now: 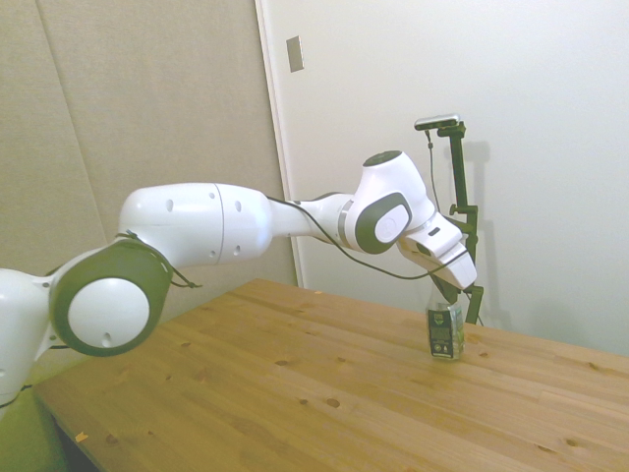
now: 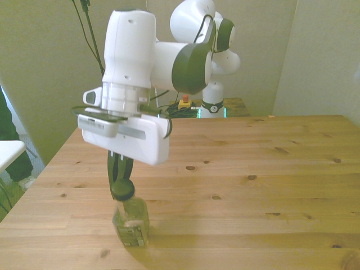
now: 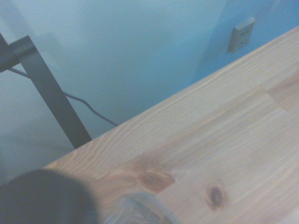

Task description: Knock down the bottle

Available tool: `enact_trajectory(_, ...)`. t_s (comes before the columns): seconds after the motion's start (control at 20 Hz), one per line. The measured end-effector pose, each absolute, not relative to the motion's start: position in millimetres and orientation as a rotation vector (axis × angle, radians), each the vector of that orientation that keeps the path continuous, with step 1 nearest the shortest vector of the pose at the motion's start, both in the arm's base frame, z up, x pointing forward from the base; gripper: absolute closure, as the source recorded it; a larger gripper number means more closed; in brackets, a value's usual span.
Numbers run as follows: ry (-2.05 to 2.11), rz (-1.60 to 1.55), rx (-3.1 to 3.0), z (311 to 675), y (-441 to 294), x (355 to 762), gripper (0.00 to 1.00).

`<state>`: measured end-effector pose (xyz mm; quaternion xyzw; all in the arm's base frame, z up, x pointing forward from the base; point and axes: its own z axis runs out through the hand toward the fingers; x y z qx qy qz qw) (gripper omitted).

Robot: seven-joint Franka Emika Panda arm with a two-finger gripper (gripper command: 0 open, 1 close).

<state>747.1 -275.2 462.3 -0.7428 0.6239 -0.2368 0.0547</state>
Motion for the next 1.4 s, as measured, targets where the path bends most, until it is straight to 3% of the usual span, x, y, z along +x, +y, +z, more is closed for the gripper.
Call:
enact_trajectory(0.8,1.845,-0.738,-2.247,474.9,-254.0,761.2,1.0)
enact_trajectory(1.4,1.701,-0.668,-2.34,510.3,-224.7,695.7,1.0)
